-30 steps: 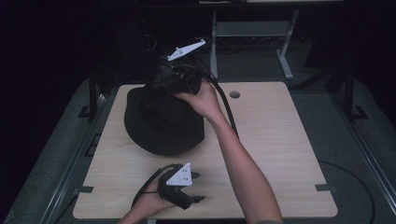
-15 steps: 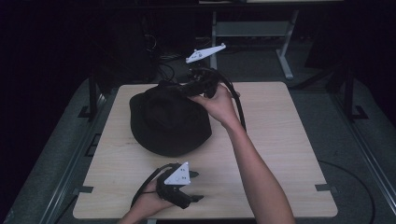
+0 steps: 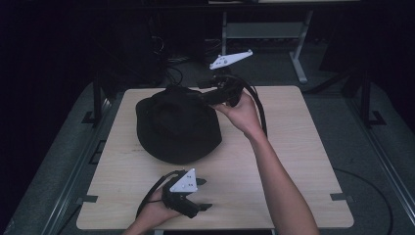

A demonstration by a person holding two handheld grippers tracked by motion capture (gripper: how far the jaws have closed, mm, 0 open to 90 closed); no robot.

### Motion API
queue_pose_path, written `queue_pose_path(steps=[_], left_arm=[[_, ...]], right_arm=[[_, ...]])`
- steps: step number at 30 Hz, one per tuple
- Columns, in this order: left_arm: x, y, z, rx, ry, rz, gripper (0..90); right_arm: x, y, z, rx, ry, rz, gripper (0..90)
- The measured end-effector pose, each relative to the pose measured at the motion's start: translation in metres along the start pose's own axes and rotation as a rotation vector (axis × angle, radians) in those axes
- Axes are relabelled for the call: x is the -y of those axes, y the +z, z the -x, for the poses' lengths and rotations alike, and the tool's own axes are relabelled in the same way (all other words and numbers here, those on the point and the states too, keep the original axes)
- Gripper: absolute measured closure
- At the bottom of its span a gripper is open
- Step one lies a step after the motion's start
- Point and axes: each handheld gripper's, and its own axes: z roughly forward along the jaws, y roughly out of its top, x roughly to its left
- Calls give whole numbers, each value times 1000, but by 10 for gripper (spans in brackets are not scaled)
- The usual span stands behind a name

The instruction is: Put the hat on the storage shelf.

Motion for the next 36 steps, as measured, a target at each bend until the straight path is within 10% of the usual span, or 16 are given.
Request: queue_pose_path(steps=[36], left_arm=[[7,-2,-12,-35,-76,-6,182]], right_arm=[[47,-40,18,29,87,-20,251]])
